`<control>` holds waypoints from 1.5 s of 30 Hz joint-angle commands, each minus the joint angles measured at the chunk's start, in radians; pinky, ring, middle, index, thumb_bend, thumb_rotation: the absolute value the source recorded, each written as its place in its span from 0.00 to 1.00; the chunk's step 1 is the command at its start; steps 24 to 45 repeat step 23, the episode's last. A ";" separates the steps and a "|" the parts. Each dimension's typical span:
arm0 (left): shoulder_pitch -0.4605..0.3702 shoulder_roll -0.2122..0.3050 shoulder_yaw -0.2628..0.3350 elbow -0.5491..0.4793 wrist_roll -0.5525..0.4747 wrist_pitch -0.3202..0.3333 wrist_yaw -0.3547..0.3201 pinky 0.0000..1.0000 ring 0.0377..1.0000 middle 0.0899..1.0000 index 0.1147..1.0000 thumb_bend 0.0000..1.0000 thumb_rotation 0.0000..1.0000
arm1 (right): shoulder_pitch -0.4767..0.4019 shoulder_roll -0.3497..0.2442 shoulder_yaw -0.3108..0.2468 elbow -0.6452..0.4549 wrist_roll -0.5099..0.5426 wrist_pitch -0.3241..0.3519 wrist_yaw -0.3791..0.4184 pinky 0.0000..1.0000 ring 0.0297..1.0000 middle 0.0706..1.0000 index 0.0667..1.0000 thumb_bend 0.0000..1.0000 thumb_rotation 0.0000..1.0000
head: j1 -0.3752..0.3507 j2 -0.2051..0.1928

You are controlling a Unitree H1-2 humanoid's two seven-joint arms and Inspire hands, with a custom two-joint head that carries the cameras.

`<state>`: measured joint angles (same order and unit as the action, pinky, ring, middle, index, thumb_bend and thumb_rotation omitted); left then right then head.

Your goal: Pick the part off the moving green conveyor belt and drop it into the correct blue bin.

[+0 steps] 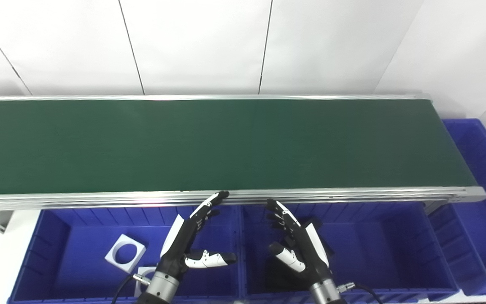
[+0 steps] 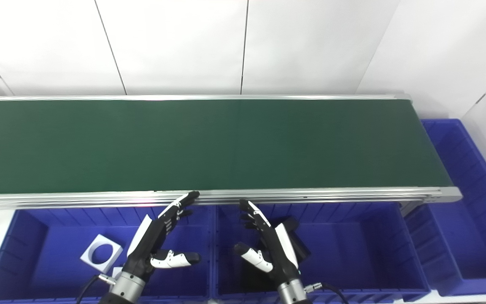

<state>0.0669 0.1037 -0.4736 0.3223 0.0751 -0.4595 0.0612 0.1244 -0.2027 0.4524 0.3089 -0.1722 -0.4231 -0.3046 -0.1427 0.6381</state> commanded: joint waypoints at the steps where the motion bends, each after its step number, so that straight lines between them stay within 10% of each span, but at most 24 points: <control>1: -0.004 -0.017 0.016 -0.011 -0.020 -0.010 -0.028 0.87 0.91 0.93 0.86 0.89 0.54 | -0.001 -0.008 0.007 -0.030 -0.010 -0.047 -0.030 0.78 0.85 0.88 0.90 0.90 0.93 | 0.005 0.001; 15: 0.020 -0.058 0.093 0.004 -0.023 -0.010 -0.097 0.90 0.93 0.93 0.86 0.87 0.75 | -0.017 -0.026 0.070 -0.019 -0.036 -0.047 -0.096 0.85 0.90 0.92 0.90 0.88 0.91 | 0.008 -0.003; 23: 0.005 -0.030 0.028 0.034 0.080 -0.010 0.065 0.86 0.90 0.91 0.86 0.79 0.90 | -0.009 -0.016 0.065 -0.030 0.007 -0.047 -0.074 0.83 0.88 0.92 0.90 0.88 0.96 | 0.030 0.003; 45: 0.005 -0.030 0.028 0.034 0.080 -0.010 0.065 0.86 0.90 0.91 0.86 0.79 0.90 | -0.009 -0.016 0.065 -0.030 0.007 -0.047 -0.074 0.83 0.88 0.92 0.90 0.88 0.96 | 0.030 0.003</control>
